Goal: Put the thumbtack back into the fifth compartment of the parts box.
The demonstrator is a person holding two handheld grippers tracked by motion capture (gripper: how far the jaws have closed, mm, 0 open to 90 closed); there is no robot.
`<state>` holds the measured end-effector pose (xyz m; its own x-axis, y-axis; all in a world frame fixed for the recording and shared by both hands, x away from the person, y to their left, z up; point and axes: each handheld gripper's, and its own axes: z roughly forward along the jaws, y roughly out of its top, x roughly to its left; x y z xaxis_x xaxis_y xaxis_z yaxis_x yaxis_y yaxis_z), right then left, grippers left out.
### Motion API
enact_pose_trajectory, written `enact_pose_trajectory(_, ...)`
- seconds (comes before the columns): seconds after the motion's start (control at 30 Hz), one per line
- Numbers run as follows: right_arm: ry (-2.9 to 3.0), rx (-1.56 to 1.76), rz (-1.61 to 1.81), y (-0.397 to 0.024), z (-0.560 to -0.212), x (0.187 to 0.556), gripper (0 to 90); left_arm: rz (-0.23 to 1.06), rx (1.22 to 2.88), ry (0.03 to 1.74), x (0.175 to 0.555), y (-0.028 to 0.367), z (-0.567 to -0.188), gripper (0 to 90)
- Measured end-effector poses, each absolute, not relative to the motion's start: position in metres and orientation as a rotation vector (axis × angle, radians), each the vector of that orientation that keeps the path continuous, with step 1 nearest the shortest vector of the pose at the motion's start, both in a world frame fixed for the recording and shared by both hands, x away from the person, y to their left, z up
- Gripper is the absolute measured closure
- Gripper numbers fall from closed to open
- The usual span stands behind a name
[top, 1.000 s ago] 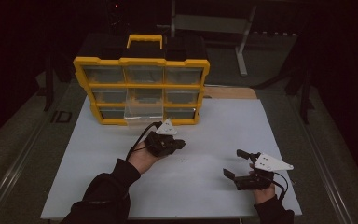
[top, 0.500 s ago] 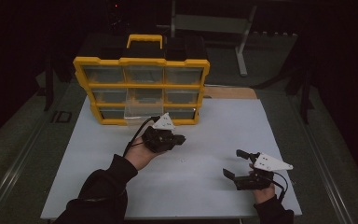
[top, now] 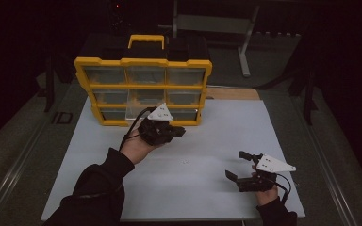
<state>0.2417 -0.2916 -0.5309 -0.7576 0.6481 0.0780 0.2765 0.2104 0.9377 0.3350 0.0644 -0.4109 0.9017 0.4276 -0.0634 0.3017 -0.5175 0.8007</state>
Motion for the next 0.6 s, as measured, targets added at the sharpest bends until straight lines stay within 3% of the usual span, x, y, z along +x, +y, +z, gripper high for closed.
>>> enact_pose_trajectory(0.6, 2.161, 0.864, 1.559, -0.291, -0.531, 0.242, 8.9, 0.238, 2.104, 0.539, 0.339, 0.086, -0.374, 84.8)
